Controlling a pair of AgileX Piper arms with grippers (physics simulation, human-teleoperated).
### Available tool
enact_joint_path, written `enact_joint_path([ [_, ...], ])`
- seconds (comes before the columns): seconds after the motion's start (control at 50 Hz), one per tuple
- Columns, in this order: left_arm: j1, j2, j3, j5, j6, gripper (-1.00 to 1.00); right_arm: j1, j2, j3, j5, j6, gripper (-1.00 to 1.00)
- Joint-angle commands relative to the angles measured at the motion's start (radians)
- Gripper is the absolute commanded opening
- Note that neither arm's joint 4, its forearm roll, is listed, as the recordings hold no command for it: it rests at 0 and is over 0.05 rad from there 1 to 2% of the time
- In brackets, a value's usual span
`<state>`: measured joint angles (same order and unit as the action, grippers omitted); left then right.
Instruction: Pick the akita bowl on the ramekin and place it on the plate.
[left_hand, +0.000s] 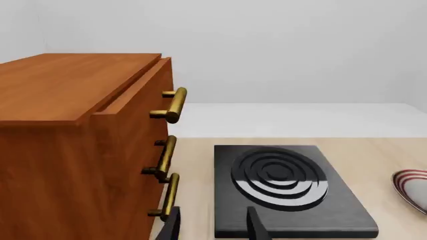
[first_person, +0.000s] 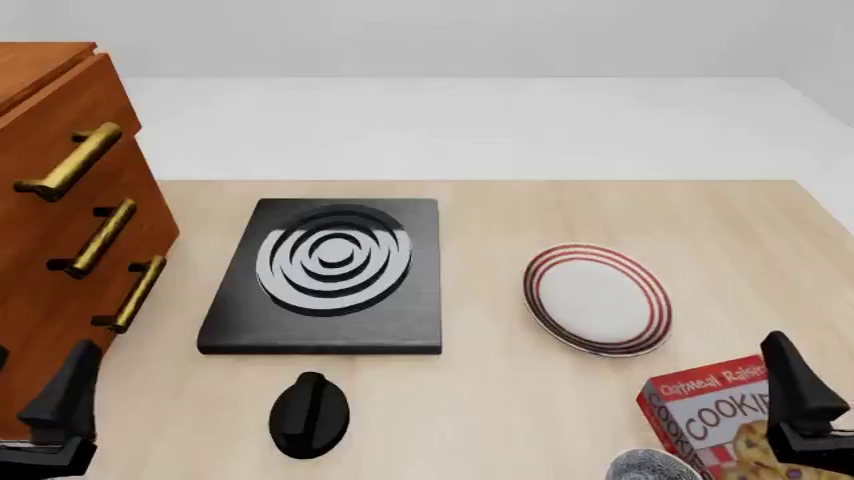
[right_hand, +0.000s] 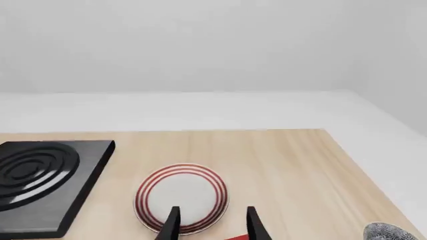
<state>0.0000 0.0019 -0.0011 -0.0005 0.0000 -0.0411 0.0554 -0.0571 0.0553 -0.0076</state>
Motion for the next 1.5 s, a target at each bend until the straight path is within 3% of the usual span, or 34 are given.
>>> enact_joint_path([
  [0.02,0.0,0.006,-0.003,-0.001,0.0,1.0,0.048,-0.052,0.037,-0.04,-0.004,1.0],
  [0.34,0.0,0.006,-0.003,-0.001,0.0,1.0,0.052,-0.055,-0.121,0.095,0.021,1.0],
  [0.42,0.0,0.006,-0.003,-0.001,0.0,1.0,0.105,-0.053,-0.172,0.162,-0.048,1.0],
  [0.44,0.0,0.006,-0.003,-0.001,0.0,1.0,0.092,-0.054,-0.189,0.174,-0.03,1.0],
  [0.54,0.0,0.005,-0.003,-0.001,0.0,1.0,0.192,-0.028,-0.239,0.272,-0.037,1.0],
  [0.58,0.0,0.006,-0.003,-0.001,0.0,1.0,0.235,-0.025,-0.274,0.317,-0.005,1.0],
  [0.62,0.0,0.006,-0.003,-0.001,0.0,1.0,0.306,0.019,-0.312,0.373,-0.034,1.0],
  [0.7,0.0,0.006,-0.003,-0.001,0.0,1.0,0.372,0.068,-0.343,0.43,-0.053,1.0],
  [0.76,0.0,0.006,-0.003,-0.001,0.0,1.0,0.44,0.132,-0.322,0.444,-0.061,1.0],
  [0.88,0.0,0.005,-0.003,-0.002,0.0,1.0,0.499,0.18,-0.282,0.427,-0.066,1.0],
  [0.9,0.0,0.005,-0.003,-0.001,0.0,1.0,0.609,0.339,-0.243,0.427,-0.076,1.0],
  [1.08,0.0,0.005,-0.003,-0.001,0.0,1.0,0.633,0.35,-0.268,0.48,-0.076,1.0],
  [1.2,0.0,0.006,-0.003,-0.001,0.0,1.0,0.691,0.37,-0.274,0.511,-0.042,1.0],
  [1.22,0.0,0.006,-0.003,-0.001,0.0,1.0,0.697,0.378,-0.259,0.507,-0.016,1.0],
  [1.36,0.0,0.006,-0.003,-0.001,0.0,1.0,0.727,0.403,-0.254,0.529,-0.029,1.0],
  [1.42,0.0,0.006,-0.003,-0.001,0.0,1.0,0.726,0.382,-0.295,0.601,-0.038,1.0],
  [1.44,0.0,0.006,-0.003,-0.001,0.0,1.0,0.822,0.322,-0.39,0.859,0.015,1.0],
  [1.5,0.0,0.006,-0.003,-0.001,0.0,1.0,0.825,0.292,-0.378,0.908,-0.001,1.0],
])
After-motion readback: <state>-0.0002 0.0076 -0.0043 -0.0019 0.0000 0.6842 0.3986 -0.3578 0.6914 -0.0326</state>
